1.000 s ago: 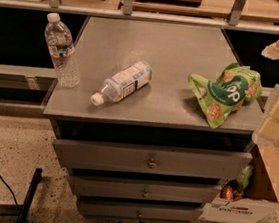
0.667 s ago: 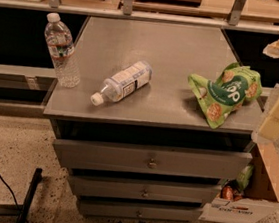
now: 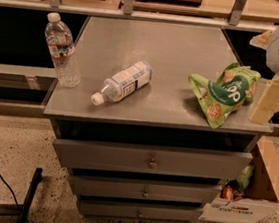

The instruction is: Pick green rice chip bag

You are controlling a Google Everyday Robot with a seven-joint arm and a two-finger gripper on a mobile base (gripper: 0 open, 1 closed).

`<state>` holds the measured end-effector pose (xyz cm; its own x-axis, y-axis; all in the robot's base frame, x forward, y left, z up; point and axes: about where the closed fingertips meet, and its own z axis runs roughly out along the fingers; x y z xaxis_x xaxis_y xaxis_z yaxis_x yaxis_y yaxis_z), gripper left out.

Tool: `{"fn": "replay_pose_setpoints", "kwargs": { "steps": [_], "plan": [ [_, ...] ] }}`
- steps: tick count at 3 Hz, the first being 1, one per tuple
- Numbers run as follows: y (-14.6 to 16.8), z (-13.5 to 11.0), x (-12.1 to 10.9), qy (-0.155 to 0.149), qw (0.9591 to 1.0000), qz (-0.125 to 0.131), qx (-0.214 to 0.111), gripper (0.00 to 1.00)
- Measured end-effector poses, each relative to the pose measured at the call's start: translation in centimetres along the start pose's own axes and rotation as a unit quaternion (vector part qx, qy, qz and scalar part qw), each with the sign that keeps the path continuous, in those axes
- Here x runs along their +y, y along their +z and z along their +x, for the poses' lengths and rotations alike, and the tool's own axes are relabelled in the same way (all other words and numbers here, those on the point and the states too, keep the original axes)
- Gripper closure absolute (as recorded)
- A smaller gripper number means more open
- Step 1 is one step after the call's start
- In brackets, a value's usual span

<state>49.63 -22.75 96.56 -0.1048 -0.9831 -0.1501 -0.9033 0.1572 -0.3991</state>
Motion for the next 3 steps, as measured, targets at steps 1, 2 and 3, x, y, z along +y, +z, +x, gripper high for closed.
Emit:
{"fn": "replay_pose_setpoints", "kwargs": {
  "steps": [1, 2, 3],
  "plan": [
    [2.9, 0.8, -2.7, -0.04, 0.9992, 0.002, 0.005, 0.0],
    [6.7, 2.3, -5.4, -0.066, 0.9977, -0.007, 0.014, 0.0],
    [10.8, 3.5, -7.5, -0.077, 0.9968, -0.017, 0.015, 0.0]
  ]
}}
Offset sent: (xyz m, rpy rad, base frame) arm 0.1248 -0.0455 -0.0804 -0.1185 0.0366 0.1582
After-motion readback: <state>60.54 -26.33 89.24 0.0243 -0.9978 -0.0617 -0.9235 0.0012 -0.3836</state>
